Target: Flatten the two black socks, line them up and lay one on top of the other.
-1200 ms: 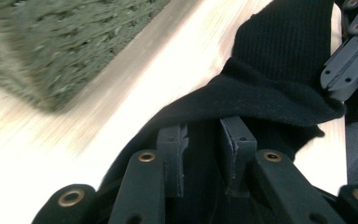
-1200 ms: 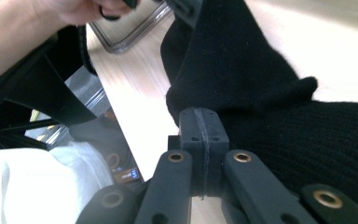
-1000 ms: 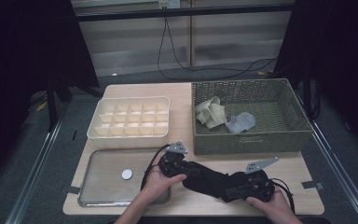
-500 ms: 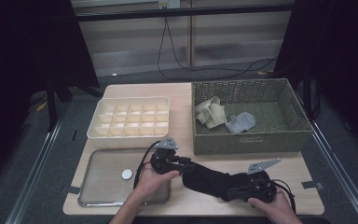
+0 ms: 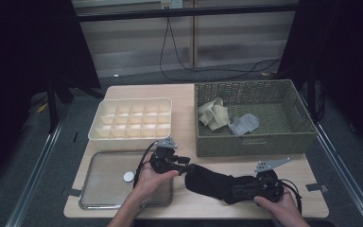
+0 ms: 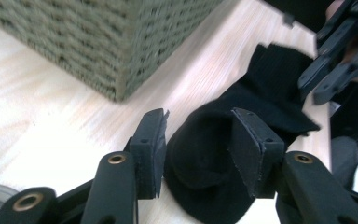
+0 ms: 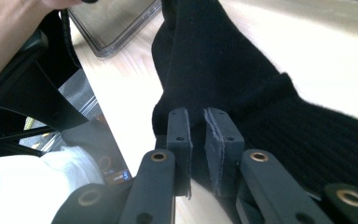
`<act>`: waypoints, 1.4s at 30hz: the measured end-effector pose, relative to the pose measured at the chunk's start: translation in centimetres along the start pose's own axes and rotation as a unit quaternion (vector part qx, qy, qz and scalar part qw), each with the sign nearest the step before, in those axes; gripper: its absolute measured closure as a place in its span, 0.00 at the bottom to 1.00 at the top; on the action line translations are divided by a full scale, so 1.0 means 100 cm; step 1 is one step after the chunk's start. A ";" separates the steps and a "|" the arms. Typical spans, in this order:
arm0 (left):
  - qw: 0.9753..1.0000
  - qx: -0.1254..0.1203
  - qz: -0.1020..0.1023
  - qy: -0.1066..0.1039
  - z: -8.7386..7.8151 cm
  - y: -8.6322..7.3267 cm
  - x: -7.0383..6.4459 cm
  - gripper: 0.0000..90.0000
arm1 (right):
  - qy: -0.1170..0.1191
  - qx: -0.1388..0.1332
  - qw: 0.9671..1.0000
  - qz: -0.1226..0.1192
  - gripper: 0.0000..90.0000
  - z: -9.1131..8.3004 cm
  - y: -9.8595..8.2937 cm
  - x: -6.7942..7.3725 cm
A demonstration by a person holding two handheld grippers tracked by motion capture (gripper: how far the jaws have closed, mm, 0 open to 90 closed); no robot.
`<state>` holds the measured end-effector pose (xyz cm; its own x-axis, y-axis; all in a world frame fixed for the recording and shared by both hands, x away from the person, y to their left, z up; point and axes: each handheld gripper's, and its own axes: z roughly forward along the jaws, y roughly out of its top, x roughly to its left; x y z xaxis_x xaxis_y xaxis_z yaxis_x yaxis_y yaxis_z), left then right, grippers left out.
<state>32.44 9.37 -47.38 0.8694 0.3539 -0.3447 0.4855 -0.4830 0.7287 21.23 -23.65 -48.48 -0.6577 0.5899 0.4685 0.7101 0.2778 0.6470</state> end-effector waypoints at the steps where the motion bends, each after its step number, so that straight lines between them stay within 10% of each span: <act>1: 1.000 0.004 -0.001 0.004 0.002 -0.001 0.001 0.61 | 0.000 -0.002 1.000 -0.001 0.87 0.001 0.002 0.001; 9: 1.000 0.004 0.020 0.011 0.004 -0.002 -0.001 0.97 | -0.006 -0.004 1.000 -0.005 0.83 0.006 0.011 -0.001; 12: 0.999 -0.028 0.022 -0.001 -0.002 0.003 -0.007 0.97 | -0.015 -0.004 1.000 -0.009 0.82 0.011 0.017 0.002; 29: 0.997 -0.039 0.062 -0.011 -0.005 0.010 -0.023 0.96 | -0.007 -0.008 0.999 -0.045 0.58 0.048 0.070 0.002; 37: 0.998 -0.033 0.061 -0.014 -0.002 0.009 -0.025 0.86 | -0.012 -0.017 0.999 -0.039 0.92 0.052 0.066 0.000; 42: 0.999 -0.018 0.046 -0.004 0.001 0.004 -0.021 0.78 | -0.012 -0.029 0.999 -0.034 0.94 0.047 0.066 -0.002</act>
<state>30.80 8.35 -46.47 0.9107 0.3027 -0.2811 0.4009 -0.4836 0.7781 27.21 -18.33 -47.16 -0.6975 0.5889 0.4083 0.6475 0.2737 0.7113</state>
